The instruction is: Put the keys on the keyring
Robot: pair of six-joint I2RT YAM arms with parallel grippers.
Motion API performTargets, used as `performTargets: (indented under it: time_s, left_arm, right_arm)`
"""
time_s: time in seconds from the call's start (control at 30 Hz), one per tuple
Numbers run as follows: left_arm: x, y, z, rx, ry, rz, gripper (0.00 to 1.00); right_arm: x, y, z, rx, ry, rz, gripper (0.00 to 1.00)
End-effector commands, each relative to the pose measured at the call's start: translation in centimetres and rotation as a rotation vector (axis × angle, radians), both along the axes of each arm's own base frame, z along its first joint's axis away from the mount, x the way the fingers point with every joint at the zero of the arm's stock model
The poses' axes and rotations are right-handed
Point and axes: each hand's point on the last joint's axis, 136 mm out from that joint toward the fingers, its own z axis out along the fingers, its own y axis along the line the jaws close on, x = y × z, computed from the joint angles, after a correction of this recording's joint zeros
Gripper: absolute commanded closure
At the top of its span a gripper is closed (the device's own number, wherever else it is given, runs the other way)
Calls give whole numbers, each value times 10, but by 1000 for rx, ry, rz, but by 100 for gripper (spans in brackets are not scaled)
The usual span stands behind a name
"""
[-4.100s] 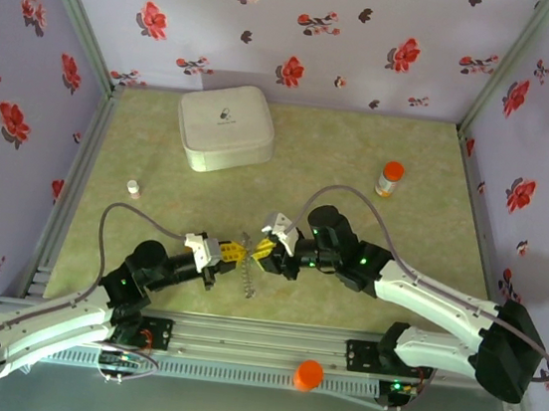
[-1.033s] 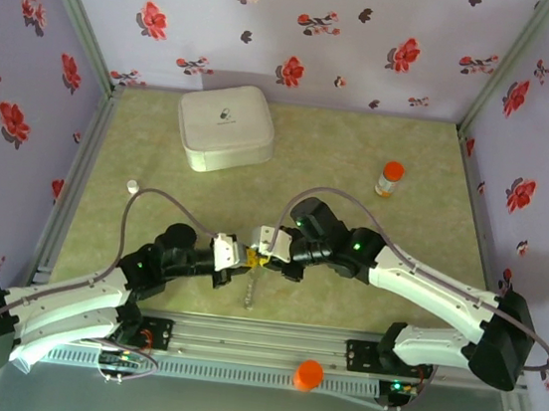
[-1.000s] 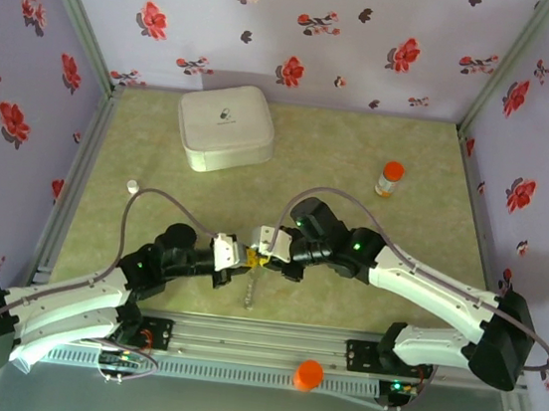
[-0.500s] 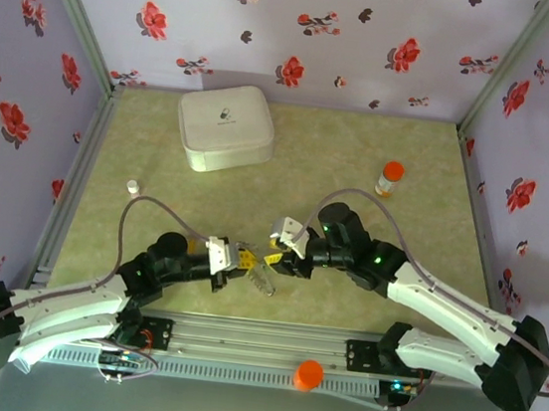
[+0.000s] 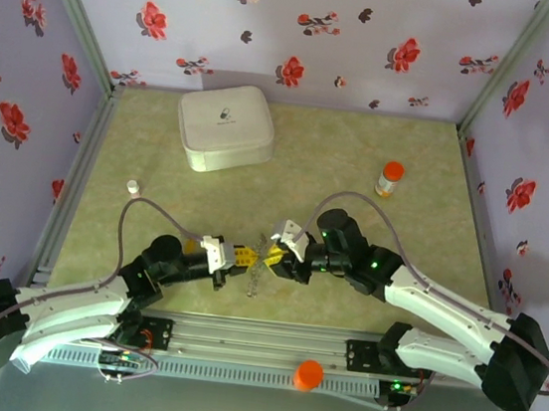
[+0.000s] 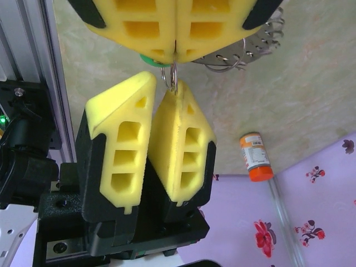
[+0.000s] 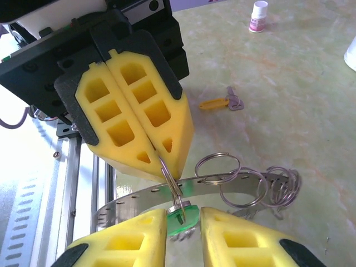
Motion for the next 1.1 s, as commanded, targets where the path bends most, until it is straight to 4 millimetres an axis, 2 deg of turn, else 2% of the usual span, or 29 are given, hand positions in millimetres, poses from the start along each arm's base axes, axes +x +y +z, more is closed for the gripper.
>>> performTargets:
  time_s: [0.0,0.27,0.67,0.83,1.07]
  left_arm:
    - [-1,-1,19,-64,-56,-2,100]
    - [-1,-1,26,-77,-79,-1,100]
    - [1,-6,39,-130,-104,-11,100]
    - [1,-6,38,-130,-95,-10,100]
    - [-1,-7,36,-131,-72,-20,100]
  right_arm:
    - [0,3,4,31,8,4,81]
    - [3,3,0,17,16,-6,99]
    - [3,8,-5,-3,40,19,100]
    - [8,0,2,31,-31,-25,75]
    - [6,-1,22,113,-126,-4,71]
